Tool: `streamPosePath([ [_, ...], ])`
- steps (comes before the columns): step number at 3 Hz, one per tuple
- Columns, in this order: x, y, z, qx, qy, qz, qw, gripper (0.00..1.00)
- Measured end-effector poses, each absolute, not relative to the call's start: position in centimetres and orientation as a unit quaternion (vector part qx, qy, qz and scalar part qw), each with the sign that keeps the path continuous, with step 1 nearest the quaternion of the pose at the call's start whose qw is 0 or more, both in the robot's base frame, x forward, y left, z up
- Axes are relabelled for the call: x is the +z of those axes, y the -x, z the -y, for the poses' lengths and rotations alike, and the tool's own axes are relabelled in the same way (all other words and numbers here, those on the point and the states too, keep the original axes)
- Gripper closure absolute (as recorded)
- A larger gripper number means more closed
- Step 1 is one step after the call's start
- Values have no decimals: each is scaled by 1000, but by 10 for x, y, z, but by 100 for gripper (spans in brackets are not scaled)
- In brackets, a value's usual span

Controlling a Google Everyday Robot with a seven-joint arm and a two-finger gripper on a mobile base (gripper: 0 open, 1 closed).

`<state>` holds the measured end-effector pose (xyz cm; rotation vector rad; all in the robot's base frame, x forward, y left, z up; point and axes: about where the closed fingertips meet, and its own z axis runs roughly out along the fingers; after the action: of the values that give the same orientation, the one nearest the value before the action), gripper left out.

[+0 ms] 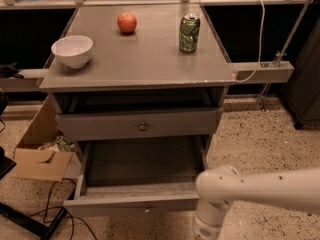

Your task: Open middle drawer

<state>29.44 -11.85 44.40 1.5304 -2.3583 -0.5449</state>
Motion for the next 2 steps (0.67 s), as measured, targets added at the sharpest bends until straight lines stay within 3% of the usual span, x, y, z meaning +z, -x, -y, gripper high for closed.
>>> streamPosePath([
  [1,434,-247,140,-199,-513,819,160,0],
  [2,453,-300,118,-182,-571,791,122,0],
])
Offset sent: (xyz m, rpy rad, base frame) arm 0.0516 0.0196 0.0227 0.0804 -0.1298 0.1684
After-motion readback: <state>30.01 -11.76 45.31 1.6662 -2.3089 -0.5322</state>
